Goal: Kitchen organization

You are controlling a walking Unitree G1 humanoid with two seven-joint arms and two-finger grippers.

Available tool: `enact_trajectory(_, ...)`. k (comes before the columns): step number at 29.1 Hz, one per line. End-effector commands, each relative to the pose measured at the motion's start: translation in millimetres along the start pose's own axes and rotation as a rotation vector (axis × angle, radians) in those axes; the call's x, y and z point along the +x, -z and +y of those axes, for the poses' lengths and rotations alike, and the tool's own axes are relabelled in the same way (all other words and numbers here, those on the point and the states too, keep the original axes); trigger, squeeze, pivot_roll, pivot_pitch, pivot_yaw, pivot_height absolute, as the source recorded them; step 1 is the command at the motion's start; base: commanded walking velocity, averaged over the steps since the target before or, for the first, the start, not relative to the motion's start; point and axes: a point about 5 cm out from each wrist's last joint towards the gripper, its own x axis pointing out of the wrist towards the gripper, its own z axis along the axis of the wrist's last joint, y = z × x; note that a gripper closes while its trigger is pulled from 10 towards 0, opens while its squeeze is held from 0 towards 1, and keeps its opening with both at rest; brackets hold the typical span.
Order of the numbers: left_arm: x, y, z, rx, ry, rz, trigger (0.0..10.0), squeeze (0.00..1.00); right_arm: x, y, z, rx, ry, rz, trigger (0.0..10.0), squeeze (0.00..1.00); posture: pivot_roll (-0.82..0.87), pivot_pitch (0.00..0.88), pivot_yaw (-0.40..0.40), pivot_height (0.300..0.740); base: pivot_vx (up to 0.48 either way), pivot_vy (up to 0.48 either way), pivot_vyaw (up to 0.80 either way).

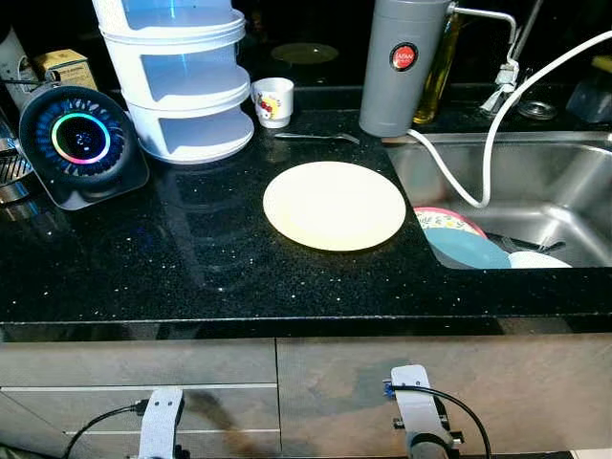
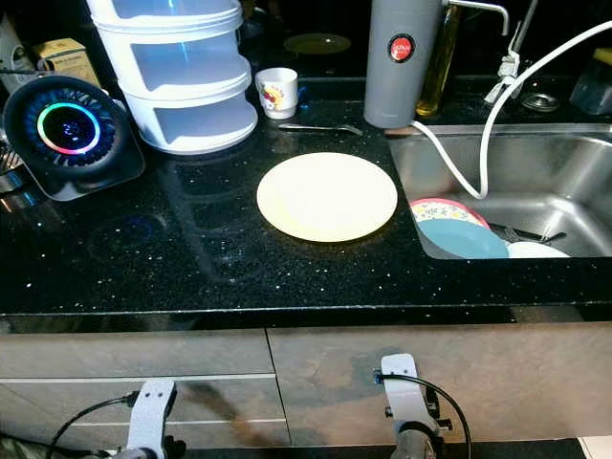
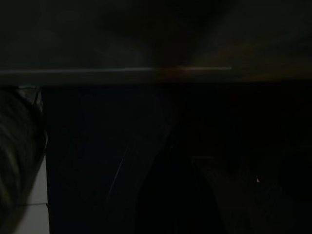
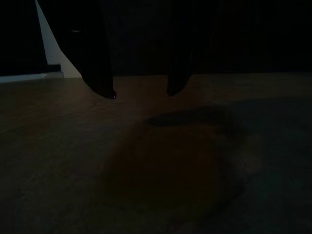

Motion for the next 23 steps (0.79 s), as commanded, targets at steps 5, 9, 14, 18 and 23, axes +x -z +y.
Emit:
enact_trajectory(5, -1.1, -9, -1.0, 0.009, 0.028, 0.01, 10.0, 0.0, -2.8, 8, 1.5, -0.007, -0.009, 0.034, 10.0, 0.0, 0.01, 0.147, 0.039, 0.74, 0.0, 0.0, 0.0)
enact_trajectory(9, -2.1, -12, -5.8, 0.025, 0.059, -0.004, 10.0, 0.0, -3.5, 8, 2.2, -0.009, -0.012, 0.035, 10.0, 0.0, 0.0, 0.131, 0.038, 0.74, 0.0, 0.0, 0.0)
enact_trajectory(14, -2.5, -3, -7.3, 0.041, 0.062, 0.007, 10.0, 0.0, -3.7, 8, 2.7, -0.008, -0.013, 0.036, 10.0, 0.0, 0.0, 0.137, 0.04, 0.74, 0.0, 0.0, 0.0)
enact_trajectory(18, -3.2, 16, -5.5, 0.056, 0.049, 0.079, 10.0, 0.0, -3.7, 9, 2.6, -0.007, -0.013, 0.038, 10.0, 0.0, 0.0, 0.137, 0.04, 0.74, 0.0, 0.0, 0.0)
enact_trajectory(23, -4.8, 23, -3.7, 0.088, 0.031, 0.079, 10.0, 0.0, -3.4, 8, 2.5, -0.007, -0.013, 0.038, 10.0, 0.0, 0.0, 0.148, 0.038, 0.74, 0.0, 0.0, 0.0)
